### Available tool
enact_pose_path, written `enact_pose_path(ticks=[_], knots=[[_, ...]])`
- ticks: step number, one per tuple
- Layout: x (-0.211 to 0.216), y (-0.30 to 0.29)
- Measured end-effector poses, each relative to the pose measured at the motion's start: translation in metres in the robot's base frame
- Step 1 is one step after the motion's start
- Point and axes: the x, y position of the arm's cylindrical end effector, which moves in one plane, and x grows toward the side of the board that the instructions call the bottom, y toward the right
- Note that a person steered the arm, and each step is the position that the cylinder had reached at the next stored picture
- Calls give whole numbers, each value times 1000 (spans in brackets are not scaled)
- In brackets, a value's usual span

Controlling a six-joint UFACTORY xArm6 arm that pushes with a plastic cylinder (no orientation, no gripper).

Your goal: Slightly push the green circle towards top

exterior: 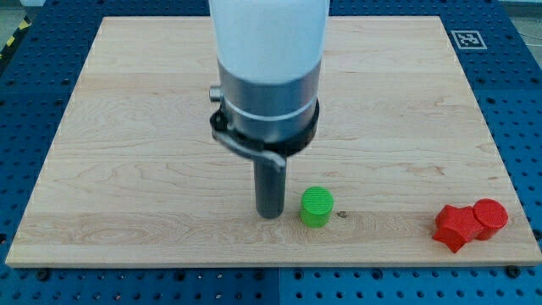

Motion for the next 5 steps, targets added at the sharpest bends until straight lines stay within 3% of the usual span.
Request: enact_pose_path(ticks=[3,5], knots=[[42,50],[26,60]])
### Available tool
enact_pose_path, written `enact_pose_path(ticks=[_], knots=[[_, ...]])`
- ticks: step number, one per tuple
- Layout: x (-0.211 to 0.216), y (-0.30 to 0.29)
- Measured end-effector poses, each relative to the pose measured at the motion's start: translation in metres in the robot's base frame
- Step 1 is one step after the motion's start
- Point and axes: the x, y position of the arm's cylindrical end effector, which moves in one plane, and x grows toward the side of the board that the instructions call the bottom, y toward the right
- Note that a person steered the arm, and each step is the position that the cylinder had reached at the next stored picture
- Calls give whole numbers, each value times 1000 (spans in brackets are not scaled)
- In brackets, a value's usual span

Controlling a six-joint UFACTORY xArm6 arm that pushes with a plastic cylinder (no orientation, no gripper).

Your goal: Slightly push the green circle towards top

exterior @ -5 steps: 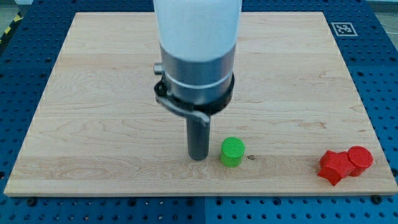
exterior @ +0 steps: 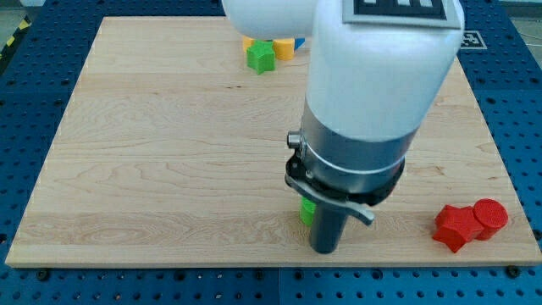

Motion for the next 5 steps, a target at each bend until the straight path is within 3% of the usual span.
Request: enact_pose_path(ticks=[5], knots=[[-33,2]])
